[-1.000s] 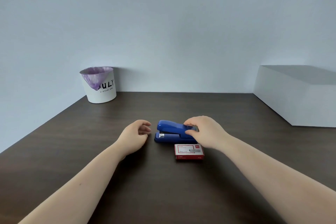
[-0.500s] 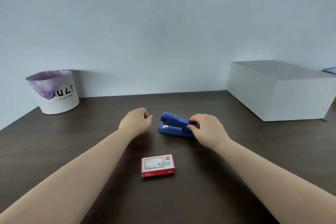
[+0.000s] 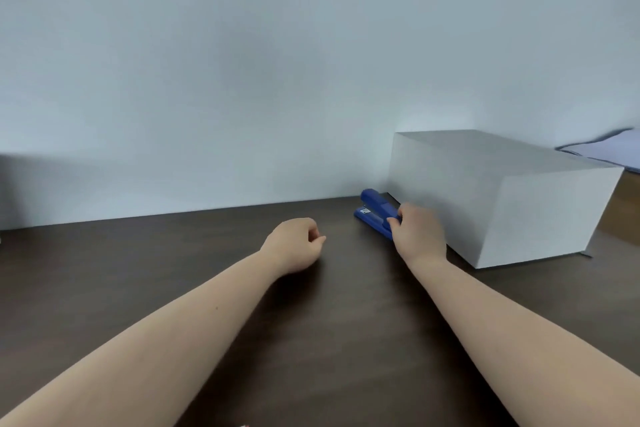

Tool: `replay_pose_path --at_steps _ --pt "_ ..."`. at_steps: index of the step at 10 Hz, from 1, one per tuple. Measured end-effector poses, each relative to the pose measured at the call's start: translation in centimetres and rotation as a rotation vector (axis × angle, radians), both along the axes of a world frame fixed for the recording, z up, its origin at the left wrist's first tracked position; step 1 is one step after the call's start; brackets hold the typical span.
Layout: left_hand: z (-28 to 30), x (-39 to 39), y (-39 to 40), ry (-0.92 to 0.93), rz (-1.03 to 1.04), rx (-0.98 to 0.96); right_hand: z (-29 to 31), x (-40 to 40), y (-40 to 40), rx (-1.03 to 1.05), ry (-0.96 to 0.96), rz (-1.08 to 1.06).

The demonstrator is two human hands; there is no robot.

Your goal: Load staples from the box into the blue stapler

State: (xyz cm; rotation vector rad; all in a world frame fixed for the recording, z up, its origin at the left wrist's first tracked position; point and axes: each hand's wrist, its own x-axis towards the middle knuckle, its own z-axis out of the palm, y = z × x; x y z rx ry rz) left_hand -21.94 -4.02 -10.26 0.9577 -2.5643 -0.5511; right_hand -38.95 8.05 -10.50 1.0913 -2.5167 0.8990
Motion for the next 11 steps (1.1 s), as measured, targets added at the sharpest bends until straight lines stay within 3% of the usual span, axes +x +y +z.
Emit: replay_pose_path --at_steps 4,8,11 --pt "-2.0 -1.6 -1.3 0.109 -0.099 0.004 -0.4 -4.3 -4.0 0.015 0.060 -0.115" --pt "-1.7 -1.4 -1.1 0.122 -0.119 0.019 -1.2 -3.8 -4.4 0.134 0.060 -0.076" --pt "-1.7 -1.1 -0.9 0.112 -0.113 0.030 -0.8 -2.4 -3.0 0.108 0.071 -0.011"
